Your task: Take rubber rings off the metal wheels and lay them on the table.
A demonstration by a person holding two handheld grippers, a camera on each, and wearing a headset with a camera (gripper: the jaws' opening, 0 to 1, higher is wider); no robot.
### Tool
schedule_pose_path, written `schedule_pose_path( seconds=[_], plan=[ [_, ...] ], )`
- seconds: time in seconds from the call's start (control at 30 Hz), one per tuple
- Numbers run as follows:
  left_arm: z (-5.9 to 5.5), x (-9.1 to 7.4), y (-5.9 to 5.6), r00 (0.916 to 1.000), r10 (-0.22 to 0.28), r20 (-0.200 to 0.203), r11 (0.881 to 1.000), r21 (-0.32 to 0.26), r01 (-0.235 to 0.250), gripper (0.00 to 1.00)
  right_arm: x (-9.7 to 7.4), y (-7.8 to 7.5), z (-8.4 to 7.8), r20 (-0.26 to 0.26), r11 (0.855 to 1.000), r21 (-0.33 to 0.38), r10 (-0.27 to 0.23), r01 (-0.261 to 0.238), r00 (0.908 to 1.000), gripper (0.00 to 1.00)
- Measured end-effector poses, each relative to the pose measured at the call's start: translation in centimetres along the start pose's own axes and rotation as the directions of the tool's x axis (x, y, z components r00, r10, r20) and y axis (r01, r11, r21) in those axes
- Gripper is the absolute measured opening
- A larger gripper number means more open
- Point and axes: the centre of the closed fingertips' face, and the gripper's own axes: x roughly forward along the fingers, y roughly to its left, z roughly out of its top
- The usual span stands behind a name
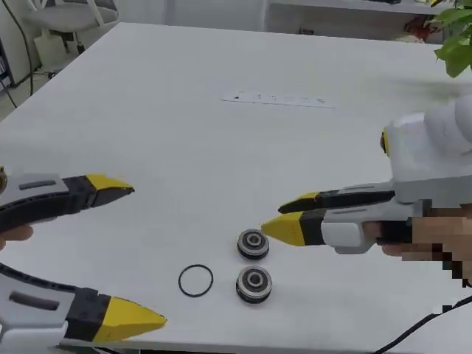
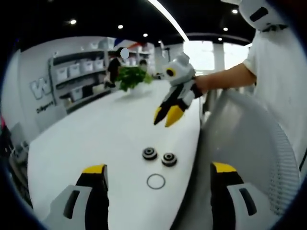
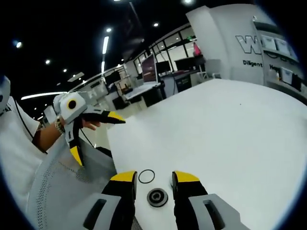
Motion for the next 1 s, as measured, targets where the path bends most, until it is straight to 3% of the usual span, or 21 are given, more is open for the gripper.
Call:
schedule_pose_path(
  seconds=[0.07,0.23,0.4,0.5,0.73,0.83,1.0],
  plan=[
    [1.1,0.0,0.2,0.9999,0.0,0.014,1.0,0.024,0.0,0.89,0.2,-0.1,-0.6,-0.01,1.0,0.016,-0.002,0.002,0.9999,0.28],
    [5.1,0.6,0.2,0.9961,-0.049,0.074,0.996,0.072,0.043,0.89,0.8,0.2,-2.1,-0.061,1.0,-0.005,0.008,-0.008,0.9981,0.28],
    [7.5,1.9,0.5,0.9919,-0.073,0.104,0.991,0.122,0.061,0.86,1.2,0.2,-3.9,-0.121,1.0,-0.022,0.019,-0.022,0.9924,0.28],
    [8.9,3.1,-0.4,0.9817,-0.135,0.134,0.98,0.165,0.112,0.83,1.3,0.0,-4.6,-0.141,0.999,-0.031,0.027,-0.031,0.9896,0.28],
    [8.0,7.0,0.1,0.98,-0.173,0.099,0.966,0.211,0.149,0.78,1.4,-0.5,-5.3,-0.159,0.998,-0.057,0.021,-0.031,0.9871,0.3],
    [7.3,8.7,0.0,0.9777,-0.183,0.104,0.97,0.181,0.162,0.75,1.4,-0.7,-5.6,-0.169,0.998,-0.057,0.019,-0.029,0.9854,0.3],
    [5.1,10.7,0.7,0.9805,-0.171,0.098,0.98,0.124,0.158,0.67,1.7,-0.8,-6.4,-0.192,0.998,-0.053,0.026,-0.037,0.981,0.3]
  ],
)
